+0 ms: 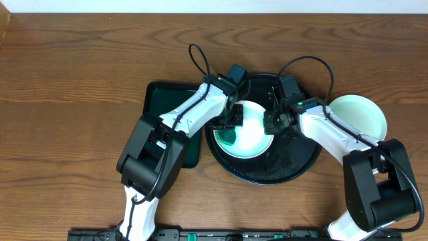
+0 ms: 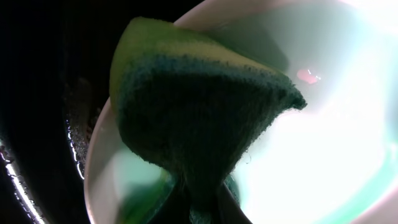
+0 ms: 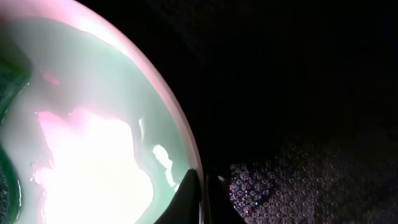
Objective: Clean dirty plates on tray and stack at the side
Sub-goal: 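Scrub the white plate's surface with the sponge in the left gripper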
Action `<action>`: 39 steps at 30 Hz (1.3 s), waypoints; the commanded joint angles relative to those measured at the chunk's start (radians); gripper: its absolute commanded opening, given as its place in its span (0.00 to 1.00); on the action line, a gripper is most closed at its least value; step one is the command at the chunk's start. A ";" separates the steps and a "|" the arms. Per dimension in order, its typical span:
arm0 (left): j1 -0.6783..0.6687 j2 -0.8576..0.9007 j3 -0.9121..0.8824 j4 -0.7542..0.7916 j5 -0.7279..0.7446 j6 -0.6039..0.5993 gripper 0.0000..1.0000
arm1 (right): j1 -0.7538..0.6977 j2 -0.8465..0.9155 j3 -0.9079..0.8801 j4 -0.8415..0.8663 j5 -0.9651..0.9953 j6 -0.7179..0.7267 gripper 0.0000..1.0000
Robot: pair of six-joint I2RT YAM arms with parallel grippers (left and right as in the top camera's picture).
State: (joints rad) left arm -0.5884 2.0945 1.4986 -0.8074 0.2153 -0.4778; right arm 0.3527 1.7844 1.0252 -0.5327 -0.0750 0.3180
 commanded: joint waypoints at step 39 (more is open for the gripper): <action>-0.053 -0.147 -0.280 0.214 -0.087 -0.168 0.07 | 0.009 -0.017 -0.005 0.007 -0.031 -0.012 0.01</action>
State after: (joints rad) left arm -0.6434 1.9339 1.2686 -0.6003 0.0803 -0.6289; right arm 0.3527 1.7844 1.0252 -0.5316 -0.0746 0.3176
